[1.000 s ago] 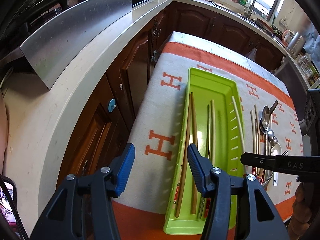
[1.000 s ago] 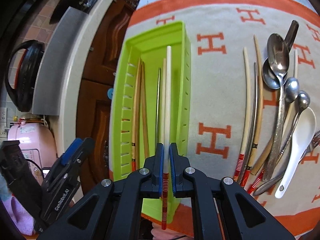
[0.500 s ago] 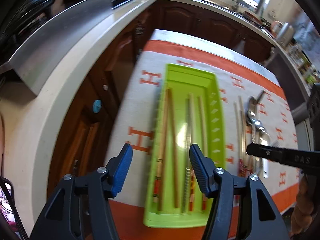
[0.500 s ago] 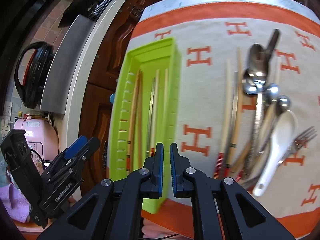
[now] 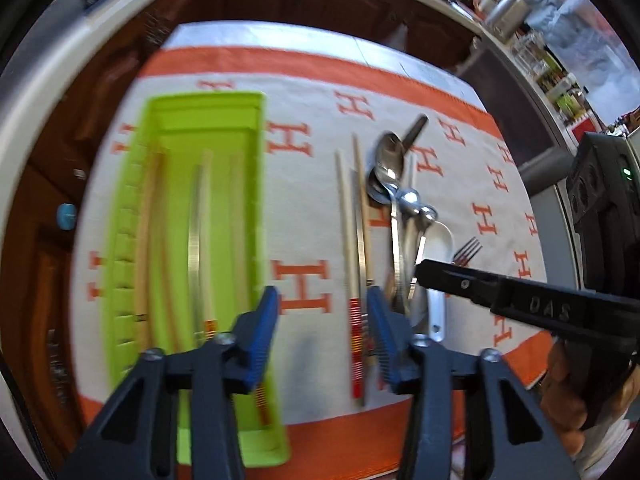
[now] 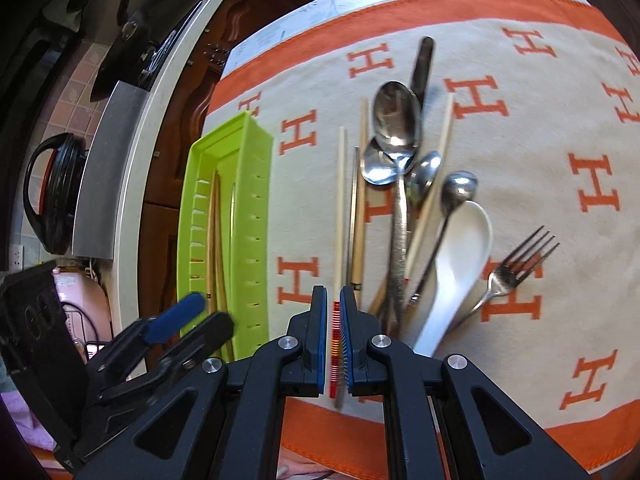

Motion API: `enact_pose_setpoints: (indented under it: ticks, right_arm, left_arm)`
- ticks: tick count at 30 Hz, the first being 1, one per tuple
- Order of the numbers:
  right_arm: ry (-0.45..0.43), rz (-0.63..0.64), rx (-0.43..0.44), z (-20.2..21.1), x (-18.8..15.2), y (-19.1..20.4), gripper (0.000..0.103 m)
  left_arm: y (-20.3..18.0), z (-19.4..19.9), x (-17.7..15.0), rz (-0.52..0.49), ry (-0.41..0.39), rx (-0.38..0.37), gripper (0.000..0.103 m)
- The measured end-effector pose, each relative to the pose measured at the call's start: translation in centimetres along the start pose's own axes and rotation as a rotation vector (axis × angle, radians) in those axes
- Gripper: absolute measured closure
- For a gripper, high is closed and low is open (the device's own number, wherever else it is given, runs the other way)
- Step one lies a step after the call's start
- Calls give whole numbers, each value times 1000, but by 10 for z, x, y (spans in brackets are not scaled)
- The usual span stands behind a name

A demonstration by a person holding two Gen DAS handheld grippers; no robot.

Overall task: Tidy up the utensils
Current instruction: 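Grasp a red-banded chopstick from the pile with the left tool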

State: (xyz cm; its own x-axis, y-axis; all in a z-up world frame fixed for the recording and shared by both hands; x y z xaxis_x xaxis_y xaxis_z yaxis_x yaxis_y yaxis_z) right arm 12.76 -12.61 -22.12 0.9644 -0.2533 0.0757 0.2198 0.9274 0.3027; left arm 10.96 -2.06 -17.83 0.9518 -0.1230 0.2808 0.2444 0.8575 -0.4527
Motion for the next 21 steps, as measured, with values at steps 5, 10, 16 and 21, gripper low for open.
enact_pose_setpoints:
  ticks: [5, 10, 16, 21]
  right_arm:
    - [17, -22, 15, -9, 3, -17, 96]
    - [37, -23, 26, -20, 5, -20, 96]
    - [45, -18, 40, -26, 10, -17, 96]
    - [47, -18, 48, -29, 12, -17, 96]
  left_arm:
    - [-1, -40, 10, 27, 80, 14, 85]
    - [-1, -64, 14, 36, 130, 29, 86]
    - [1, -81, 15, 35, 165, 63, 86]
    - [-1, -92, 14, 20, 185, 87, 86]
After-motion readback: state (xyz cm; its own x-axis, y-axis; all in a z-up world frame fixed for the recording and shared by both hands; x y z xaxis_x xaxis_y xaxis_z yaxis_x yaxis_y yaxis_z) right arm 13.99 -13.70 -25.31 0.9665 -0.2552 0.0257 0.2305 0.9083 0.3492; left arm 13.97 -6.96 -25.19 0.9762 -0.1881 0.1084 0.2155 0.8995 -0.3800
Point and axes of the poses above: each gripper's, at about its wrist camera, not at the fingertips, and z roughly against the way its jaws point, y to its left, x to its top, the point moved 9 cm from there along -z, roughly the way its jaws point, and after that the axes turned 12 degrees about -x, right-handed, at the moved point
